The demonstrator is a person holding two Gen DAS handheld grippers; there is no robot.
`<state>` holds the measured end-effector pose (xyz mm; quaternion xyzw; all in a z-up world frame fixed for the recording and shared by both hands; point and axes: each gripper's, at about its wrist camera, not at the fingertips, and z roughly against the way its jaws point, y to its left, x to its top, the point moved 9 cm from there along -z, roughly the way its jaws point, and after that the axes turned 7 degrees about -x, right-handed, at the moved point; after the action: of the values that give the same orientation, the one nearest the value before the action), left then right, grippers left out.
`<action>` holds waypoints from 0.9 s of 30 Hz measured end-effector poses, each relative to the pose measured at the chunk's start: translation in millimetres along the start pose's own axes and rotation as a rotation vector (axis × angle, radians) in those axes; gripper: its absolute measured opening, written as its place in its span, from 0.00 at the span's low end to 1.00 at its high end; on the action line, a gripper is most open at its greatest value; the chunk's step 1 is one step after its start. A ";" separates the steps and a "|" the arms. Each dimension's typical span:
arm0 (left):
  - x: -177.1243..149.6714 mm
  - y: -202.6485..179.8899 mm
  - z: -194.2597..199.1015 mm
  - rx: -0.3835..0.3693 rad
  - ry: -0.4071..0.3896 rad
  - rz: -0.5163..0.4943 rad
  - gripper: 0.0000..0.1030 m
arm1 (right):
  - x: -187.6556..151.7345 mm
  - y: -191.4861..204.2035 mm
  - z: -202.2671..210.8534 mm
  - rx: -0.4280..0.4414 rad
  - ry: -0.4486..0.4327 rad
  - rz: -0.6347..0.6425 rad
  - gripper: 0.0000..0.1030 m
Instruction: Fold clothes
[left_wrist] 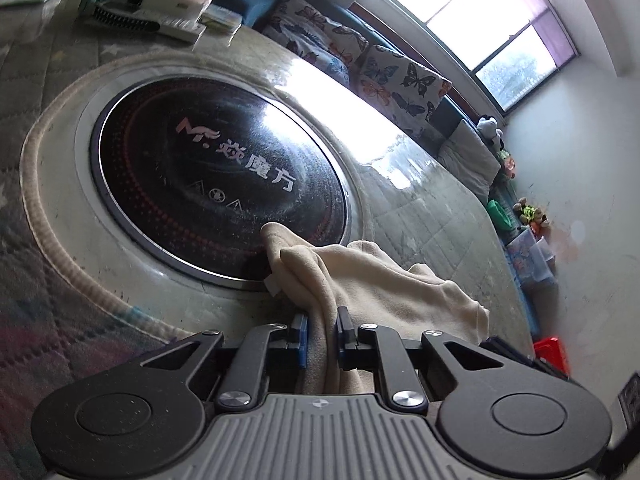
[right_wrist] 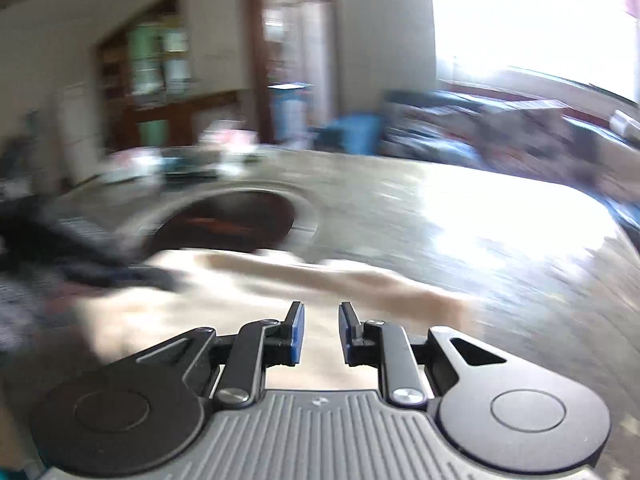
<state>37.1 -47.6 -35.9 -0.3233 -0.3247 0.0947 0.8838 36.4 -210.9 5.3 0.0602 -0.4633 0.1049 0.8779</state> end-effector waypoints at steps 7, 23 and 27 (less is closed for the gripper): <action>4.2 -10.5 -2.4 0.035 -0.009 -0.078 0.14 | -11.9 -66.7 -26.8 -0.074 0.054 -0.186 0.33; 11.8 -40.6 -6.0 0.105 -0.029 -0.236 0.14 | -19.4 -70.4 -21.5 -0.056 0.019 -0.241 0.11; 16.7 -70.0 -7.0 0.064 -0.040 -0.299 0.13 | -7.7 -77.1 0.8 -0.081 -0.045 -0.229 0.09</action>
<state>51.5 -98.9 12.9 -0.2412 -0.3835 -0.0213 0.8912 50.0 -286.9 -1.3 0.0793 -0.4768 -0.0164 0.8753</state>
